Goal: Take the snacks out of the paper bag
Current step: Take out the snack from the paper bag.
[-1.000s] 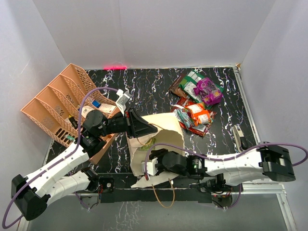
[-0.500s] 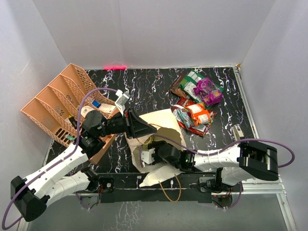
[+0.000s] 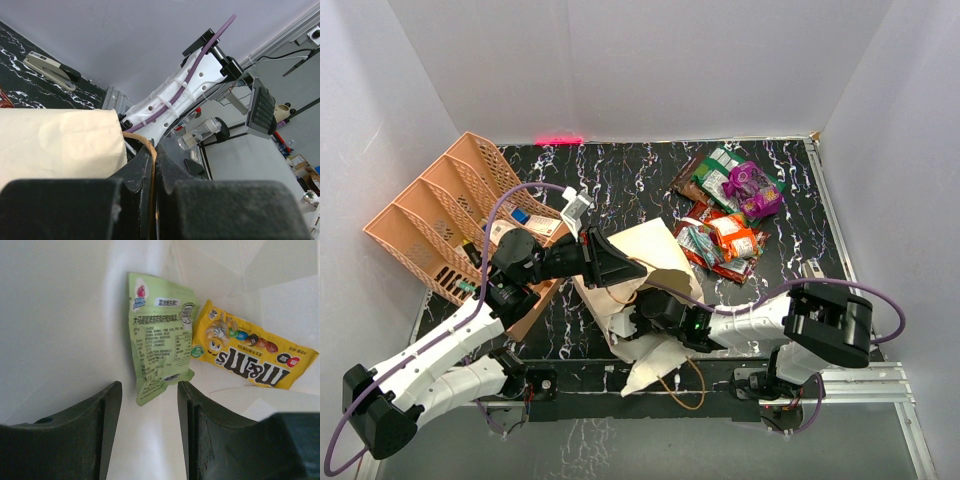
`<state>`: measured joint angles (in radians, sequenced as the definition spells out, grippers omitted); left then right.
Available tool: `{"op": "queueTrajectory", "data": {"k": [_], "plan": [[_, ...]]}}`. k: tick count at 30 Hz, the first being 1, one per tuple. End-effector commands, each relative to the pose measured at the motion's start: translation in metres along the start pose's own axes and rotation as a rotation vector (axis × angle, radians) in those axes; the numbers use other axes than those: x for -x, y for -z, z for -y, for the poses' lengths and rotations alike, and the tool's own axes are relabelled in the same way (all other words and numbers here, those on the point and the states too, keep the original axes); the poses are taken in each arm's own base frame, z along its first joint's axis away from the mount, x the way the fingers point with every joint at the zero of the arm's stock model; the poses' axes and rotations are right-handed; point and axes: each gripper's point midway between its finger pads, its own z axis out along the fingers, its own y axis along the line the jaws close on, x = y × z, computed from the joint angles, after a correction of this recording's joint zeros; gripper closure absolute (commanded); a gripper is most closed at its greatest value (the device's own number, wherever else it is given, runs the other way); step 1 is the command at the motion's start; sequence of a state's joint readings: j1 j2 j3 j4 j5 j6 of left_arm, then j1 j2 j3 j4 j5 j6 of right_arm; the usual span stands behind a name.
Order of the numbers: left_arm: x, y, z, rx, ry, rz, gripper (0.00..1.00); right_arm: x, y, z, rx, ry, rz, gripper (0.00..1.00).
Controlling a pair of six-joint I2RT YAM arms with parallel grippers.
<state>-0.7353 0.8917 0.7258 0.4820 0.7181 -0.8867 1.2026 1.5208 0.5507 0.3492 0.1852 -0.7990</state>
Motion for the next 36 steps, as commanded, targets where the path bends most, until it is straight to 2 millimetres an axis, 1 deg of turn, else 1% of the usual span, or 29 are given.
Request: {"op": "queueTrajectory", "data": {"k": [1, 6, 9, 12, 16, 17, 19, 20, 22, 25, 27, 30, 32, 34, 36], "plan": [[0.009, 0.001, 0.018, -0.053, -0.039, 0.016, 1.0, 0.017, -0.012, 0.033, -0.107, -0.038, 0.025, 0.45], [0.006, 0.002, 0.016, -0.044, -0.029, 0.01, 1.0, 0.015, -0.027, 0.044, -0.141, -0.046, 0.012, 0.44], [0.006, 0.003, 0.017, -0.041, -0.028, 0.01, 1.0, 0.011, -0.038, 0.055, -0.17, -0.077, -0.009, 0.5], [0.005, 0.006, 0.018, -0.035, -0.032, 0.015, 1.0, 0.009, -0.045, 0.066, -0.196, -0.104, -0.019, 0.59], [0.002, 0.009, 0.015, -0.01, -0.033, 0.008, 1.0, 0.012, -0.049, 0.084, -0.236, -0.145, -0.015, 0.78], [0.002, 0.01, 0.015, 0.0, -0.039, 0.01, 1.0, 0.015, -0.049, 0.085, -0.236, -0.145, -0.009, 0.8], [0.001, 0.012, 0.012, 0.021, -0.048, 0.006, 1.0, 0.017, -0.048, 0.088, -0.236, -0.142, -0.004, 0.89], [0.001, 0.013, 0.011, 0.031, -0.054, 0.005, 1.0, 0.018, -0.046, 0.088, -0.229, -0.142, -0.003, 0.92], [-0.001, 0.015, 0.008, 0.055, -0.063, 0.002, 1.0, 0.025, -0.036, 0.091, -0.224, -0.145, 0.02, 0.93], [-0.002, 0.018, 0.002, 0.096, -0.079, -0.001, 1.0, 0.027, -0.021, 0.089, -0.202, -0.149, 0.044, 0.93], [0.0, 0.02, 0.0, 0.114, -0.086, 0.011, 1.0, 0.029, -0.009, 0.078, -0.148, -0.142, 0.073, 0.93], [0.003, 0.022, -0.003, 0.144, -0.1, 0.028, 1.0, 0.037, 0.013, 0.073, -0.119, -0.139, 0.134, 0.93], [0.005, 0.023, -0.005, 0.164, -0.107, 0.037, 1.0, 0.046, 0.027, 0.067, -0.078, -0.118, 0.191, 0.93], [0.008, 0.024, -0.009, 0.188, -0.109, 0.049, 1.0, 0.055, 0.039, 0.053, -0.001, -0.066, 0.249, 0.93], [0.011, 0.024, -0.012, 0.21, -0.111, 0.065, 1.0, 0.059, 0.052, 0.044, 0.04, -0.041, 0.276, 0.93]]}}
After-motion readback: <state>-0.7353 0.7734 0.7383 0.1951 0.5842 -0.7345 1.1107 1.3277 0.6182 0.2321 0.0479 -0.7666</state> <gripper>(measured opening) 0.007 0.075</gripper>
